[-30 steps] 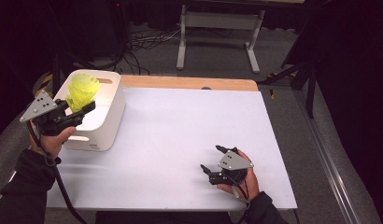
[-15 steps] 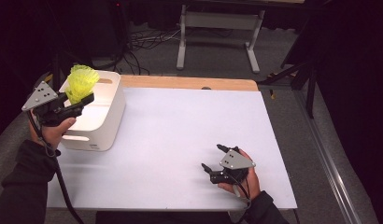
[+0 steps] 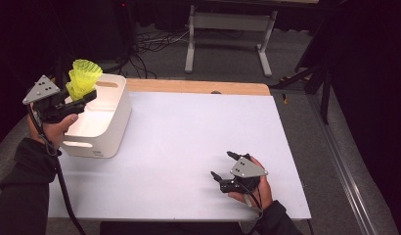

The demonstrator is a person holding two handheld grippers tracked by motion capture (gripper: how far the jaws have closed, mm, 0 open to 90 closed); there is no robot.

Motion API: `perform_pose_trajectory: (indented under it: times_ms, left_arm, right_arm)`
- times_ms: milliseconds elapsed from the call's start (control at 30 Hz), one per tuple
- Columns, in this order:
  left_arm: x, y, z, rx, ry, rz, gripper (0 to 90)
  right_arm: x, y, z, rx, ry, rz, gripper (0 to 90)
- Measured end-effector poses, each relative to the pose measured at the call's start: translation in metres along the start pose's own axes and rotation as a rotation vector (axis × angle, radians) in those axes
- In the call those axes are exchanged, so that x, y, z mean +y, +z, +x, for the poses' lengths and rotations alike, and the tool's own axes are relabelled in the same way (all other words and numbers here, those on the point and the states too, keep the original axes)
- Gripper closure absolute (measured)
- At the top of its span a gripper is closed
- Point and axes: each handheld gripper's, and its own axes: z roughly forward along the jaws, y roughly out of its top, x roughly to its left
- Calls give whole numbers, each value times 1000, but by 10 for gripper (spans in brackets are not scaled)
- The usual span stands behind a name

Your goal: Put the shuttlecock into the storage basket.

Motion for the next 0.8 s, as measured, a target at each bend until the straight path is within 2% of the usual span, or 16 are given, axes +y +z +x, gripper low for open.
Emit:
perform_pose_trajectory:
  times_ms: [200, 400, 467, 533, 800]
  left_arm:
    - [5, 14, 5, 10, -5, 16, 556]
    - [3, 26, 9, 16, 6, 67, 557]
    - [2, 34, 15, 26, -20, 92, 558]
    - [2, 36, 17, 31, -26, 106, 559]
    - [-1, 59, 29, 15, -8, 261, 551]
  right_arm:
    - [0, 0, 0, 0, 3, 0, 174]
    - [-1, 1, -1, 3, 1, 3, 175]
    - [-1, 1, -1, -5, -2, 5, 173]
    - [-1, 2, -1, -5, -2, 4, 173]
    - [-2, 3, -2, -1, -5, 9, 173]
